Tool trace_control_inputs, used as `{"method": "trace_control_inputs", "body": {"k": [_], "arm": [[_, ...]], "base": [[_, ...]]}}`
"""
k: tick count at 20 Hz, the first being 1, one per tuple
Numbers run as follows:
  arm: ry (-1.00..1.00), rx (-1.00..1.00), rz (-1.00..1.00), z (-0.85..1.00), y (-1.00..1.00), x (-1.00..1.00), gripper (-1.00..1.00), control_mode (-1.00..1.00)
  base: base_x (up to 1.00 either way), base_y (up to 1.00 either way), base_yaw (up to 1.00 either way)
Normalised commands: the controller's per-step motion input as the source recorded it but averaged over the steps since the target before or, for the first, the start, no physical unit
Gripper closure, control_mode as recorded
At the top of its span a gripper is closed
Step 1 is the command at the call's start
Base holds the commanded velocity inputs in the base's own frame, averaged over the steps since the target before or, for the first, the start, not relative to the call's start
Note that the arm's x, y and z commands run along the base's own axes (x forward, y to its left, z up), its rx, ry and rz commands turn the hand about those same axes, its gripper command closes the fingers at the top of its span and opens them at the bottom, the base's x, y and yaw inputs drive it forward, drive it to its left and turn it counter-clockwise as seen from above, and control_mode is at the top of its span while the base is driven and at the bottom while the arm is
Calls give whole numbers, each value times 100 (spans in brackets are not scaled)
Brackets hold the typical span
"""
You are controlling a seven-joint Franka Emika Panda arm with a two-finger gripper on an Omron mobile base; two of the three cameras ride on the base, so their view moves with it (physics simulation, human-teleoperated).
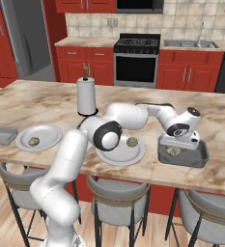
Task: Place two dumplings into each of the tupperware containers and then place the containers in the fridge.
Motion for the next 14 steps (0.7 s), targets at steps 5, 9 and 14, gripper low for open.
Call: {"method": "trace_control_inputs", "body": {"k": [5, 9, 14], "arm": [[5, -3, -2, 36, 9, -28, -100, -100], [3, -6, 0, 33, 82, -26, -100, -100], [5, -13, 3, 25, 100, -22, -100, -100]], "base": [[0, 0, 0], [0, 0, 0], [0, 0, 0]]}}
